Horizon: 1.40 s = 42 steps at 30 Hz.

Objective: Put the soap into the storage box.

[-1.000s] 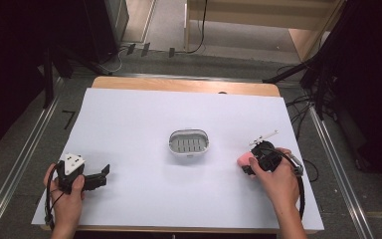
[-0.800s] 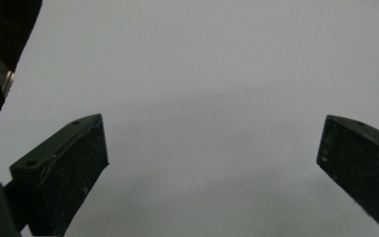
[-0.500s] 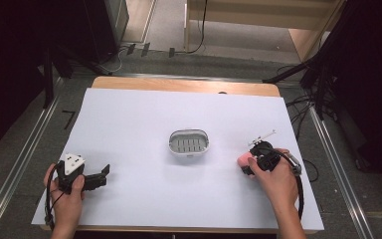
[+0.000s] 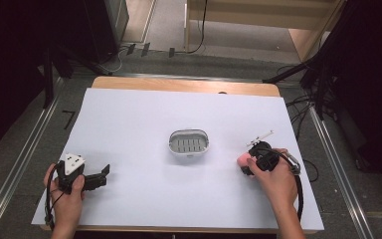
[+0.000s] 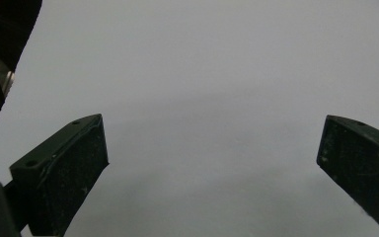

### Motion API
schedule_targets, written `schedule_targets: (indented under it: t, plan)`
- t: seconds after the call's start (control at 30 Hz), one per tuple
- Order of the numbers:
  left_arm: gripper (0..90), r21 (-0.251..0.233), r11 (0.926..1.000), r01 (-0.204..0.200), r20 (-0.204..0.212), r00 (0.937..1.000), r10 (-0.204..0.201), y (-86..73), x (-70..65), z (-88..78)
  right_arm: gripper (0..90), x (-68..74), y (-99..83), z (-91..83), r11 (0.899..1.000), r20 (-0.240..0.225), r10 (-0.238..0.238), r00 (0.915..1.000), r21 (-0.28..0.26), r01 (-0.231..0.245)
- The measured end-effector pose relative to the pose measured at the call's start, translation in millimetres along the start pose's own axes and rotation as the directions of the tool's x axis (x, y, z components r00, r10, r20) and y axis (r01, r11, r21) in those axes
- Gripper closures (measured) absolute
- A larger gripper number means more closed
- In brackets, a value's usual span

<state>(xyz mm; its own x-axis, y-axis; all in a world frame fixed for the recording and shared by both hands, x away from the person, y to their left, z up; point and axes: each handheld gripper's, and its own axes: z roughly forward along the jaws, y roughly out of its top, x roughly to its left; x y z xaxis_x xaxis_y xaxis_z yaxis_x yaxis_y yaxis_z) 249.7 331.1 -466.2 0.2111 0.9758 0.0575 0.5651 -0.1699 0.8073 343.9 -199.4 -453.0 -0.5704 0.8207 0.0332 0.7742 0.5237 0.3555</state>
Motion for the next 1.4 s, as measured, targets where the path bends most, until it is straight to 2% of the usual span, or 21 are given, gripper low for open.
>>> schedule_targets:
  t: [0.3, 0.43, 0.67, 0.77, 0.97, 1.0, 1.1, 1.13, 1.23, 1.27, 1.4]
  plan:
    - [0.0, 0.0, 1.0, 0.001, 0.0, 1.0, -0.001, 0.0, -0.1, 0.0, 38.6, 0.8, 0.8, -1.7, 0.999, 0.008, -0.052, 0.9986, -0.011, 0.052]
    - [0.0, -0.001, 1.0, 0.001, 0.0, 1.0, -0.001, 0.0, -0.2, 0.1, 38.6, 1.3, 2.8, -5.4, 0.997, -0.008, -0.072, 0.9974, -0.021, 0.071]
    - [0.0, 0.0, 1.0, -0.001, 0.0, 1.0, 0.001, 0.0, -0.1, 0.0, 38.7, 5.2, 10.3, -14.1, 0.989, -0.034, -0.142, 0.9893, -0.054, 0.14]
    - [0.0, 0.0, 1.0, 0.0, 0.0, 1.0, 0.0, 0.0, -0.1, 0.0, 38.6, 7.1, 13.0, -15.8, 0.987, -0.036, -0.153, 0.9876, -0.057, 0.15]
    - [0.0, -0.001, 1.0, 0.001, 0.0, 1.0, -0.001, 0.0, 0.1, 0.1, 38.6, 12.1, 23.0, -21.4, 0.978, -0.041, -0.198, 0.9793, -0.071, 0.195]
    - [0.0, -0.001, 1.0, 0.001, 0.0, 1.0, -0.001, 0.0, 0.1, 0.1, 38.7, 13.8, 26.6, -23.0, 0.973, -0.038, -0.22, 0.9748, -0.079, 0.217]
    - [0.0, 0.0, 1.0, 0.001, 0.0, 1.0, -0.001, 0.0, 0.1, 0.0, 38.7, 15.7, 29.9, -24.9, 0.971, -0.042, -0.229, 0.9726, -0.081, 0.225]
    - [0.0, -0.002, 1.0, 0.002, 0.0, 1.0, -0.002, -0.1, 0.1, 0.2, 38.7, 16.6, 33.6, -26.1, 0.965, -0.042, -0.249, 0.9675, -0.089, 0.245]
    - [0.0, -0.002, 1.0, 0.002, 0.001, 1.0, -0.002, -0.1, 0.2, 0.1, 38.7, 18.5, 37.1, -27.2, 0.962, -0.047, -0.262, 0.964, -0.087, 0.257]
    - [0.0, -0.003, 1.0, 0.003, 0.001, 1.0, -0.003, -0.1, 0.2, 0.2, 38.7, 20.5, 40.5, -27.5, 0.958, -0.053, -0.276, 0.9596, -0.092, 0.271]
    - [0.0, -0.003, 1.0, 0.003, 0.001, 1.0, -0.003, -0.1, 0.3, 0.2, 38.7, 25.1, 47.0, -28.0, 0.95, -0.066, -0.303, 0.9508, -0.099, 0.296]
